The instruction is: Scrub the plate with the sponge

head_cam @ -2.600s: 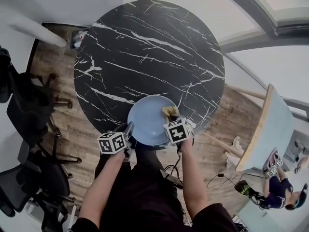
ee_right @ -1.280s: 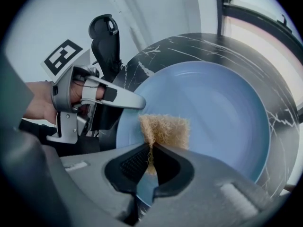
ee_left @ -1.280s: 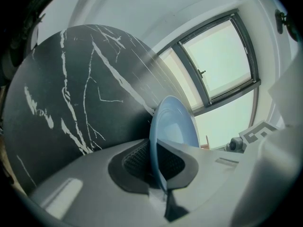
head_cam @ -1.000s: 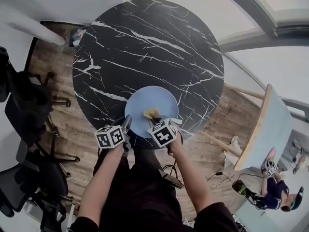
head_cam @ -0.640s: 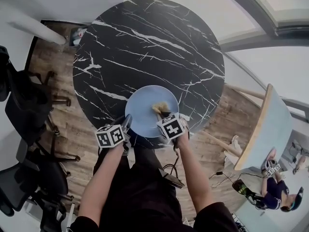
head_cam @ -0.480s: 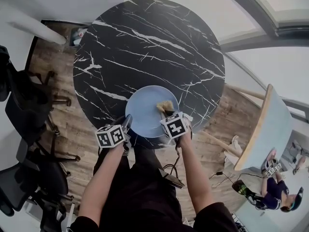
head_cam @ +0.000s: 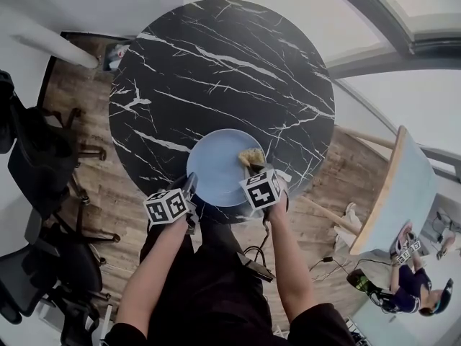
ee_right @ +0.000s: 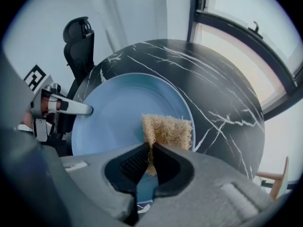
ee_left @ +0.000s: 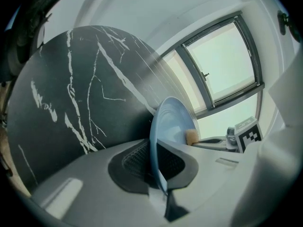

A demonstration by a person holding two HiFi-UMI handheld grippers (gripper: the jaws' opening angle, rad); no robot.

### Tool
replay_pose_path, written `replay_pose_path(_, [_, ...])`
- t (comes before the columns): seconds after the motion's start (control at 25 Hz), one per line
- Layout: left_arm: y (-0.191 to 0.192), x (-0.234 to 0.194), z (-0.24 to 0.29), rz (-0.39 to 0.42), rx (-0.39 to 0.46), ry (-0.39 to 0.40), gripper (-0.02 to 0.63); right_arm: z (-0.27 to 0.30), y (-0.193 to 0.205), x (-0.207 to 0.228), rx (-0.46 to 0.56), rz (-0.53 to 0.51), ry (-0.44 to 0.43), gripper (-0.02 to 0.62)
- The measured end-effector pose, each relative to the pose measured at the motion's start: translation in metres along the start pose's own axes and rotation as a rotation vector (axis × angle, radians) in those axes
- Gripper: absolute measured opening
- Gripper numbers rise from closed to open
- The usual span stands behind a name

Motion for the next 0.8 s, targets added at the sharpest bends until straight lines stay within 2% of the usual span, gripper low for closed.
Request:
replay_pose_path(0.12, [0.002, 0.000, 0.000, -0.021, 0.015, -0.005, 0.023, -0.012, -0.011, -0.020, 0.065, -0.001, -0.042, 0.021])
replay_pose_path(0.2, [0.004, 0.000, -0.001, -0.042, 0.030, -0.008, 0.025, -0.011, -0.016, -0.040, 0.106, 0.061, -0.139, 0.021])
replay_pose_path(0.32, [0.011, 0.000, -0.001, -0.081, 0.061, -0.015, 0.025, -0.001, -0.017, -0.071, 0.117, 0.178, -0.303, 0.021])
replay_pose_path(0.4, [0.014, 0.002, 0.000, -0.099, 0.079, -0.019, 0.025, 0.007, -0.015, -0.084, 0.096, 0.214, -0.353, 0.021])
replay_pose_path(0.6, [0.015, 0.001, 0.000, -0.101, 0.091, -0.030, 0.023, 0.021, -0.005, -0.101, 0.057, 0.223, -0.373, 0.021])
replay_pose_path(0.8, [0.014, 0.000, 0.000, -0.076, 0.071, -0.025, 0.023, 0.022, -0.001, -0.101, 0.023, 0.137, -0.365, 0.021])
Point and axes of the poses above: the fingertips, and each gripper's own axes: z forward along the fingers, x to its right, y out of its underside, the point moved 9 cm from there along -z, backward along the fingers, and after that the axes turned 10 degrees about -z, right-handed, at the moved point
